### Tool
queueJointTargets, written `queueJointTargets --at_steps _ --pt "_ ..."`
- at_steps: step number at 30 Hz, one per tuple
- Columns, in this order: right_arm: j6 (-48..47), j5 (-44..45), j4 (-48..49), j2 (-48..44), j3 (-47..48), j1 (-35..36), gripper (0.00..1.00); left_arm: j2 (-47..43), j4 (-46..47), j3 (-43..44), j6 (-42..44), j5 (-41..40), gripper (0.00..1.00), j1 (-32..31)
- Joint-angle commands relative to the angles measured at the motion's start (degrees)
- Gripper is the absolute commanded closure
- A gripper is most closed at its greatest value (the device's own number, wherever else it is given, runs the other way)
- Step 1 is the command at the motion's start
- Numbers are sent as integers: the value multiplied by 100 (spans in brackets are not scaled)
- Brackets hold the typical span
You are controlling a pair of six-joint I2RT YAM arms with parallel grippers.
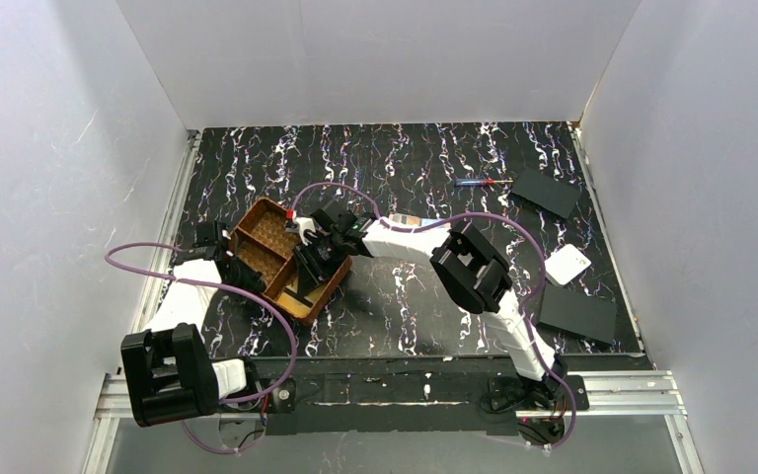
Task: Put the credit cards into the card holder
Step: Pick up the credit card from the storage box.
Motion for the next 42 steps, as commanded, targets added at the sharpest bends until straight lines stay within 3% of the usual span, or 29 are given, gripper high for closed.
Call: queueJointTargets --at_steps 1,11,23,28,34,36,37,38,42 --pt "100 -435 -20 166 168 107 66 -245 253 -1 -61 155 100 10" --pt "381 -893 509 127 98 182 71 -232 252 -16 -130 153 100 15" --pt "-83 -67 -370 339 580 351 66 -229 228 15 -114 163 100 12" --pt "-125 430 -421 170 625 327 78 -211 83 85 -2 133 100 9" --pt "248 480 92 -411 313 48 91 134 -779 485 790 -38 100 12" --pt "402 373 196 -485 317 7 95 128 -918 522 904 -99 90 16" --pt "490 330 265 -508 306 -5 97 99 -949 521 920 -83 72 12" --pt "610 320 376 -557 247 -6 98 79 -962 533 930 -32 61 13" --pt "1282 87 1265 -699 -194 -15 99 80 -1321 739 834 36 40 15"
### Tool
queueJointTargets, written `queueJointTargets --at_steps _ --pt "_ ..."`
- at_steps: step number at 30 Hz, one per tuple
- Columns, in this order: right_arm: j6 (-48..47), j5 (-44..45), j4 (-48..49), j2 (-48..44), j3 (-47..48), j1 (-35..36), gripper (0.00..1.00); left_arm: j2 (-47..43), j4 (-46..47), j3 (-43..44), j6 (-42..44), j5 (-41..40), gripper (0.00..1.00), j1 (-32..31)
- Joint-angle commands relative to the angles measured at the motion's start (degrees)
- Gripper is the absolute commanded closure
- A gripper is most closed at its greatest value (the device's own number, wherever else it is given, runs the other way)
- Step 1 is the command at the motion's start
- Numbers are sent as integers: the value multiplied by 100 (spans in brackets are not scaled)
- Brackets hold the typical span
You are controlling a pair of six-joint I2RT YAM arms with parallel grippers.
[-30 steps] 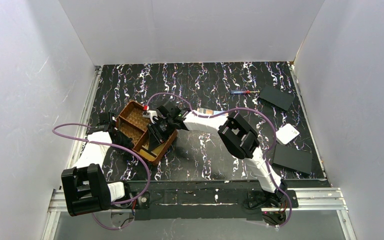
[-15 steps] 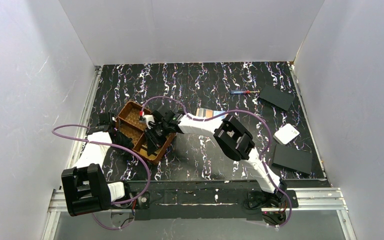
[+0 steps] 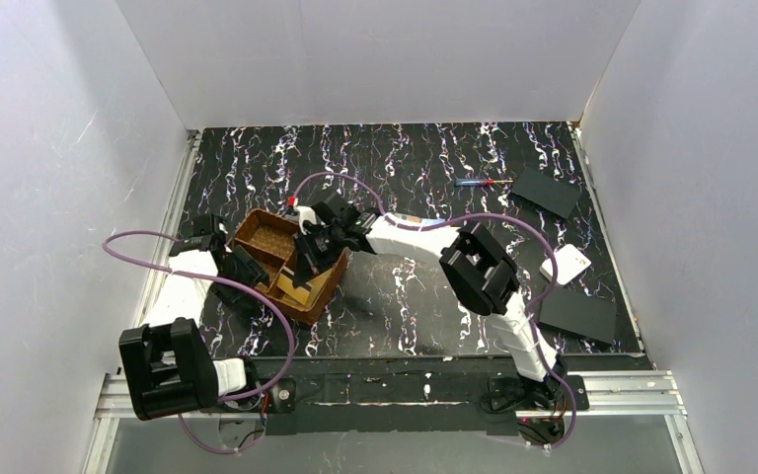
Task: Put the credit cards into the card holder
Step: Pick up the credit card from the storage box, then insert the credit card into the card holder.
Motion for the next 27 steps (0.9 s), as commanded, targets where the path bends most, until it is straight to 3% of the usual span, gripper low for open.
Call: queueJointTargets --at_steps 1,11,14,18,24,27 --pt "767 -229 1202 -469 -333 -48 99 -97 -897 435 187 199 37 -14" --pt "932 -171 857 -965 -470 -289 99 -706 -2949 2341 -268 -339 25 -19" --pt "1244 -187 620 -1013 -358 -448 96 -1171 -2768 2405 -579 -17 27 -21" --pt "1978 -691 669 -982 -483 -614 95 -2028 -1800 1948 -618 580 32 -22" --pt "4345 -1196 3474 -1360 -2026 -884 95 -3409 480 653 -1328 1858 33 -122" --pt "6272 -1169 5514 -1386 -2763 -1005 96 -3757 1028 356 -1002 1784 37 -354"
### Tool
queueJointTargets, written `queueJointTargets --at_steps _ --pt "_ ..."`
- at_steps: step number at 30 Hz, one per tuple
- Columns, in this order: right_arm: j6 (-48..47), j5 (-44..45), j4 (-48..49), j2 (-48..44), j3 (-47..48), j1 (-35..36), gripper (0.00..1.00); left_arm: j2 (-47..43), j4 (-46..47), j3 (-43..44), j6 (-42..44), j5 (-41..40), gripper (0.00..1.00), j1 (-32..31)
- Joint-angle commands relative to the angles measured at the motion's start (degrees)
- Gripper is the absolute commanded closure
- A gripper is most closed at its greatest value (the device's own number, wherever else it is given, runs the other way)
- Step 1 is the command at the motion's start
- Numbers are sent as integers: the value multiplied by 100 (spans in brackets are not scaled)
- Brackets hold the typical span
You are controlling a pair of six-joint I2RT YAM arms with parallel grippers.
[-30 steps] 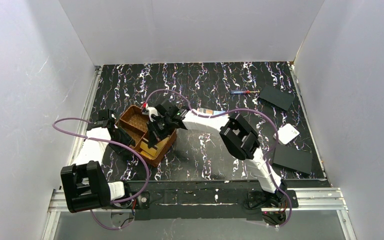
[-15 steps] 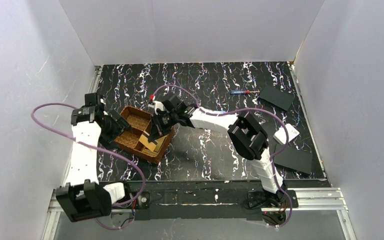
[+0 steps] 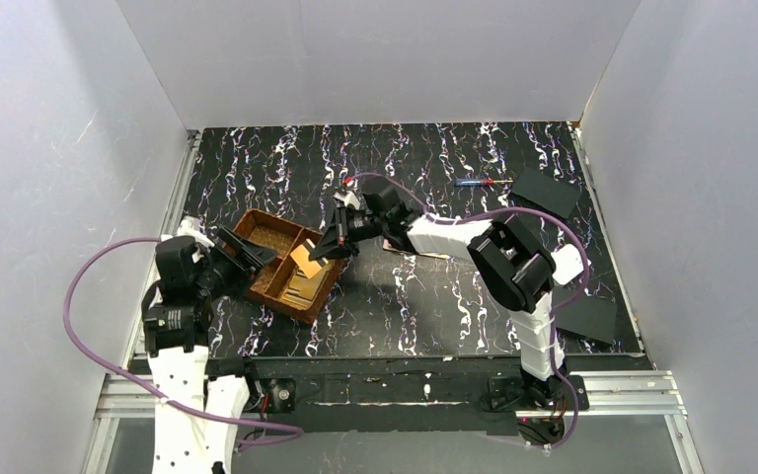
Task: Put the credit cards into the card holder
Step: Insert the credit card into the card holder.
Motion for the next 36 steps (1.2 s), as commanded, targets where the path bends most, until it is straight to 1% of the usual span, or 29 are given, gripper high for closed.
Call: queueJointTargets --at_steps 1,2,4,6,8,10,16,19,24,27,29,32,33,34,36 --pt "3279 -183 3798 -227 -819 -118 96 -318 1263 -281 299 367 37 -367" --pt "3936 -55 4416 -205 -954 -130 96 -272 1140 -190 522 217 37 -501" --pt "4950 240 5282 -190 -1153 -123 96 -54 935 5 800 88 37 -613" --pt "5566 520 5614 -267 -1347 -134 96 209 903 88 852 225 37 -667" --pt "5794 705 5567 -365 -1467 -174 96 453 816 141 731 309 39 -688" --pt "5930 874 5431 -447 -1556 -171 95 621 778 172 443 417 40 -691" --pt "6206 1323 5359 -565 -1747 -167 95 981 1101 204 -975 723 41 -700" --pt "6322 1439 5431 -628 -1875 -158 95 901 1307 63 -1711 669 42 -705" --pt "6506 1675 5539 -718 -2078 -158 95 493 1538 -412 -2973 481 42 -700" --pt "6548 1719 5548 -765 -2134 -150 95 382 1724 -514 -3314 395 39 -708" --pt "6547 1737 5546 -800 -2205 -142 95 436 2036 -582 -3503 556 38 -708" --pt "6518 1763 5520 -859 -2293 -140 95 658 2749 -776 -3979 940 37 -777" --pt "6501 1772 5526 -870 -2314 -140 95 741 2937 -812 -4052 1020 38 -791" --pt "6473 1774 5523 -887 -2328 -140 95 835 3051 -827 -4069 1057 39 -946" --pt "6353 1765 5495 -930 -2350 -140 95 1004 3117 -747 -4005 990 45 -1167"
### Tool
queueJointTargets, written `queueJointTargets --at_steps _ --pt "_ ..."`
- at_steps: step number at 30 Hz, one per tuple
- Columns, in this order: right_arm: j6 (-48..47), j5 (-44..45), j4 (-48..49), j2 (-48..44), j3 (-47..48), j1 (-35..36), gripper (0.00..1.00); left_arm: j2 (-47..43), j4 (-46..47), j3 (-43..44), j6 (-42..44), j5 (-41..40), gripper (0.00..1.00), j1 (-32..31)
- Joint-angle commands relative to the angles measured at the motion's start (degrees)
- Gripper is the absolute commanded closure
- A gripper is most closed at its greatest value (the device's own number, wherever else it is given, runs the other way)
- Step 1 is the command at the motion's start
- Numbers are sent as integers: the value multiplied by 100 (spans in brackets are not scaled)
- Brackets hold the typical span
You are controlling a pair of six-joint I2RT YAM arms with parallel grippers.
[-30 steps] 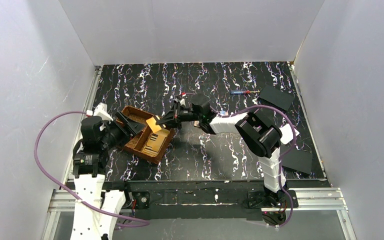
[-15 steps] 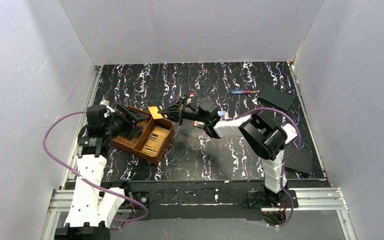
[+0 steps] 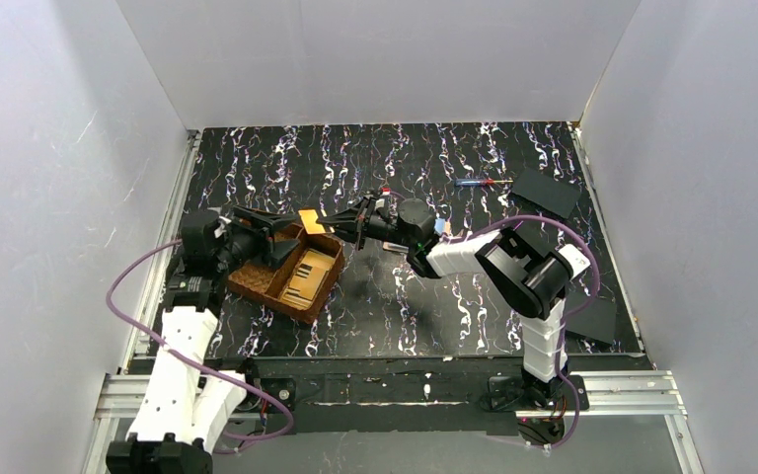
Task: Put the credit cards into the card holder
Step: Insert the credit card into the card holder.
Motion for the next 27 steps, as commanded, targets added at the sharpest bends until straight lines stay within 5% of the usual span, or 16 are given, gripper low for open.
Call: queueJointTargets --at_steps 1,7,11,20,22,24,27 --pt "591 16 241 -394 -3 -28 95 314 629 31 -256 175 48 -458" --pt "-1069 -295 -1153 -1004 -232 -303 96 870 808 305 219 -15 52 -1047" --pt "-1260 -251 -1099 -1369 -753 -534 97 1185 1593 118 155 -113 72 -1504" --pt "-1629 -382 -1426 -2323 -1751 -1177 98 2384 2400 785 369 -317 87 -2716" --pt "-1687 -454 -1470 -2545 -1968 -1454 98 2542 2387 869 392 -521 78 -2921" --pt "-1736 -572 -1514 -2759 -2162 -1757 99 2672 2348 892 362 -713 52 -3096" --pt "-2521 -935 -2106 -3039 -2254 -2379 99 2880 2133 961 596 -921 43 -3280"
